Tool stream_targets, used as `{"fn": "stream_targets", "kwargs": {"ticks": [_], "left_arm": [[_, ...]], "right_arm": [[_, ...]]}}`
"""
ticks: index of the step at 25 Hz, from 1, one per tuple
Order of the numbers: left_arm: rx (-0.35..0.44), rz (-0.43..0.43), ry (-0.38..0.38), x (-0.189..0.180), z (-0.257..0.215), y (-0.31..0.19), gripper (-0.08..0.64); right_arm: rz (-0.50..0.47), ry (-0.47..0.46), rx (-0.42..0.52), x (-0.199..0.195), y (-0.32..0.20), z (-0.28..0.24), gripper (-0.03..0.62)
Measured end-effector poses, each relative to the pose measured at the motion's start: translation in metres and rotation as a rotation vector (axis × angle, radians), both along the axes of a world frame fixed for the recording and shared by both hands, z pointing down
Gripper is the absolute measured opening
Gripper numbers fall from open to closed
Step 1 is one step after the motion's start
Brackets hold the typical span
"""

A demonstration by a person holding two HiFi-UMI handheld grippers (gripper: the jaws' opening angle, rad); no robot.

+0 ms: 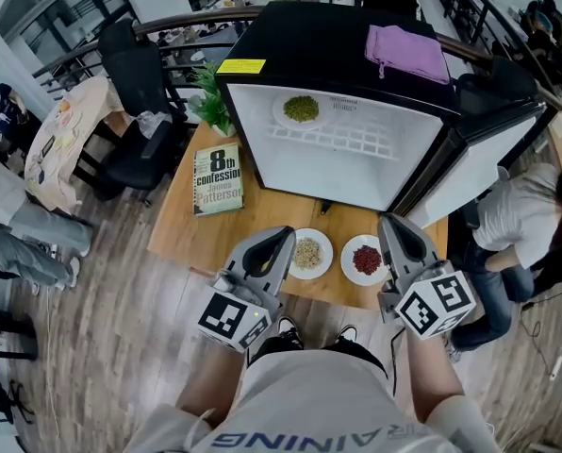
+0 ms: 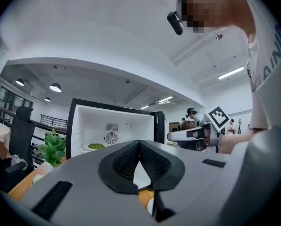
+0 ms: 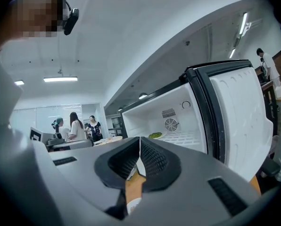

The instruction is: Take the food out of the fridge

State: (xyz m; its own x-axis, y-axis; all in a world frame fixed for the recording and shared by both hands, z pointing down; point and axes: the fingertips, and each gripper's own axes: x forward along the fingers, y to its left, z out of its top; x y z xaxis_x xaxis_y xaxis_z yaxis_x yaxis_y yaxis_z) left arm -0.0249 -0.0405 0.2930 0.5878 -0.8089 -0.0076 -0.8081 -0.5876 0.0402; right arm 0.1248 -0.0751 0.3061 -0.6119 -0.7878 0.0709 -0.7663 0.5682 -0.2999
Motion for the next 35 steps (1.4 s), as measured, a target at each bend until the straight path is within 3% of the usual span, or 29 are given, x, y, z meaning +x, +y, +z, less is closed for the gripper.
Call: {"fn": "stream_targets", "kwargs": {"ticks": [15, 27, 32, 35], "left_arm": [[0.005, 0.008, 0.005, -0.004, 0.000, 0.002, 0.006], [-0.019, -0.025, 0.026, -0.031, 0.012, 0.000, 0.007], [-0.042, -0.027, 0.033, -0.050, 0.026, -0.007, 0.006], [-0.050, -0.023, 0.039, -0.061, 0.031, -0.012, 0.006]], "right_arm": [[0.018, -0.032, -0.039, -0.004, -0.007, 0.007, 0.026], [0.021, -0.348, -0.272, -0.050, -0.073, 0.015, 0.029], [0.052, -0.504, -0.417, -0.075, -0.110, 0.029, 0.088], [0.099, -0.532, -0.445, -0.083, -0.127, 0.033, 0.099]]}}
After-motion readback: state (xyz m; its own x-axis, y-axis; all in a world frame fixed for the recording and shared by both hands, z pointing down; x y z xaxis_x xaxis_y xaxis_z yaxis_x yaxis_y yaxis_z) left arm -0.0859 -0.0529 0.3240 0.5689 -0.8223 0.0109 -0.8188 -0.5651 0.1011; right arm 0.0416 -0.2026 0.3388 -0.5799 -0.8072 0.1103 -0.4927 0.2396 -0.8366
